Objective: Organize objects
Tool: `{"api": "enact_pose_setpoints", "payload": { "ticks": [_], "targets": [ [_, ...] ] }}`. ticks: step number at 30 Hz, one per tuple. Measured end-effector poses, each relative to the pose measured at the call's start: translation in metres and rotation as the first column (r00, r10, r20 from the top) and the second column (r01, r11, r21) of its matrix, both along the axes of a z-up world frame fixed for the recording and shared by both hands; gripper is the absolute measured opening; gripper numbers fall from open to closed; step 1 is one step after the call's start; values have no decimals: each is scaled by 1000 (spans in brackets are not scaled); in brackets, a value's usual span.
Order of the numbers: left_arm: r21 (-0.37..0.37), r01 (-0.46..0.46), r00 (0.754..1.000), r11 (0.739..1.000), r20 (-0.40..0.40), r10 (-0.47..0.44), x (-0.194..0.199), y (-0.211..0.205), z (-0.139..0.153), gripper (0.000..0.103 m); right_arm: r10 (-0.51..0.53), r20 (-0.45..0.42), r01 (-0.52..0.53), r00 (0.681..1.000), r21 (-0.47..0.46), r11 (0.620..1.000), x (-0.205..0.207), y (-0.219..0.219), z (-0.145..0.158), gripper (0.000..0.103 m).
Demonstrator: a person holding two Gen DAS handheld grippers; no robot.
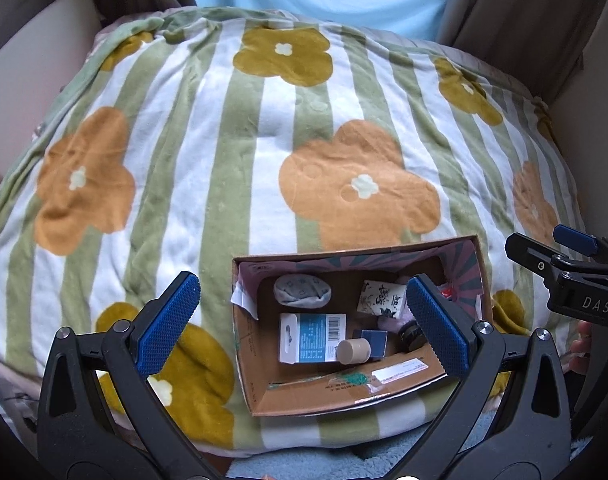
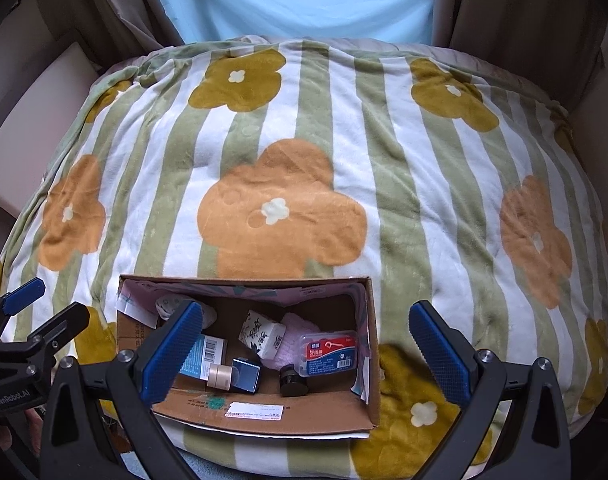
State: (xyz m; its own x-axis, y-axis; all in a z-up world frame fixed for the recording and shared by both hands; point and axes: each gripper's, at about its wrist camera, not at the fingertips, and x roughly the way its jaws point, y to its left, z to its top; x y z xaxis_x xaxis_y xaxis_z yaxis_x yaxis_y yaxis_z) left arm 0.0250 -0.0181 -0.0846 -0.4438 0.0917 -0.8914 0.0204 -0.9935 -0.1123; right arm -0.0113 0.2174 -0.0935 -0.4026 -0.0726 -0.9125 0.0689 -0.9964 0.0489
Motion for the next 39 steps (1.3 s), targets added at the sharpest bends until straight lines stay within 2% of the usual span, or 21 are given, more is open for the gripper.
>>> {"api": "enact_pose_setpoints", "payload": {
  "ticks": [28,39],
  "targets": [
    [3,-18,1000,1000,-10,18,-7,-5,2,103,16,-28,-16,999,8,1000,-10,-1,6,103],
    [-20,-8,1000,1000,-24,7,-6,-6,4,103,18,-33,-18,999,12,1000,-14,-2,9,103]
  ]
}}
